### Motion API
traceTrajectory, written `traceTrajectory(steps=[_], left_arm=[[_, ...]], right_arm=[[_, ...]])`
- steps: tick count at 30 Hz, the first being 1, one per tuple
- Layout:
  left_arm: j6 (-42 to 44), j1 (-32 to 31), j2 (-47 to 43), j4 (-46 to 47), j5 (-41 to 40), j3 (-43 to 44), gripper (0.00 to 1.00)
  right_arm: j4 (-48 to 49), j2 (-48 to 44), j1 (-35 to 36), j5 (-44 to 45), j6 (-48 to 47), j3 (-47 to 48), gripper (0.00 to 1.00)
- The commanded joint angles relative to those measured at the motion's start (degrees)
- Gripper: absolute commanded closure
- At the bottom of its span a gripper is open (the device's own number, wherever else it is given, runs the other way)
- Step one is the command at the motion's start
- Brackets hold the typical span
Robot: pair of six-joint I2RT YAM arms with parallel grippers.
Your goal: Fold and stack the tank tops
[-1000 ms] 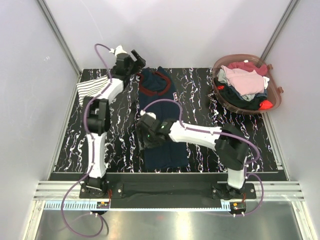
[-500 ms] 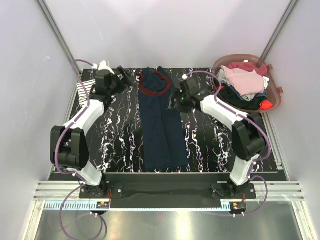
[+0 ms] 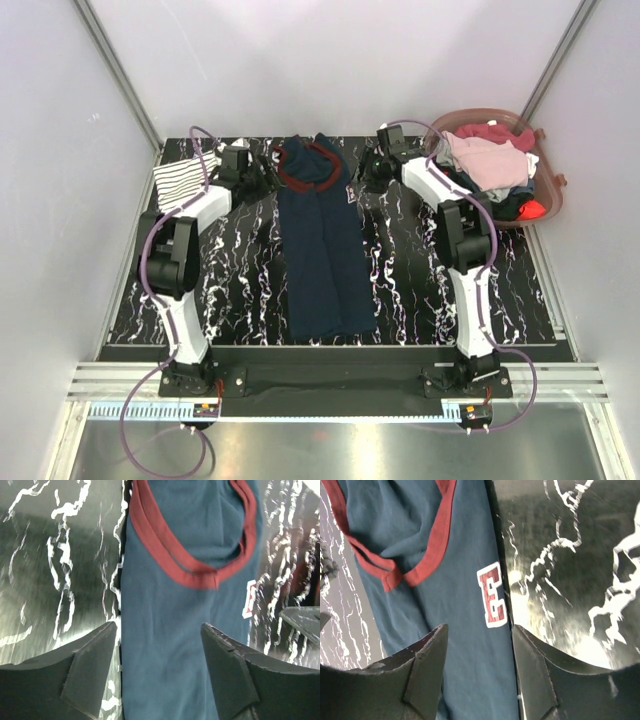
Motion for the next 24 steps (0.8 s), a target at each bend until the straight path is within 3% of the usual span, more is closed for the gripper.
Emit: traceTrajectory(steps=[1,7,15,18,19,22,23,24], left_arm=[[0.8,0.2,4.8,-2.7,2.1,6.7,0.28],[1.0,0.2,13.5,-6.0,2.3,16.0,0.33],[0.3,0.1,18.9,-9.0,0.0,21.1,0.38],[0.5,0.1,22.6,-11.5,0.2,25.3,0.5],[0.5,0.1,23.7,-13.2,0.4,27.9,0.53],[0.2,0.2,27.5,-14.5,0.7,31.7,0.62],[0.1,0.2,29.0,-14.5,0.7,32.6,0.68],[-0.2,0.2,29.7,-14.6,0.7,33.5,0.72]], right_arm=[[-2.5,3.9,-0.4,-3.1,-1.7,6.0,0.38],[-4.3,11.9,-0.8,-5.1,-2.4,15.3,0.37],[-5.9,18.7,-1.0,-7.1,-1.9,23.0,0.41],[-5.0,20.6,-1.2,-8.8,-1.0,24.7,0.53],[-4.8,20.9,-1.5,-8.6,-0.6,25.1,0.63],[-3.4,21.6,-2.3,-9.0,0.7,25.1,0.79],[-3.0,21.4,-2.6,-9.0,1.0,24.4,0.92],[-2.6,21.1,-2.9,-9.0,1.5,23.8,0.97]])
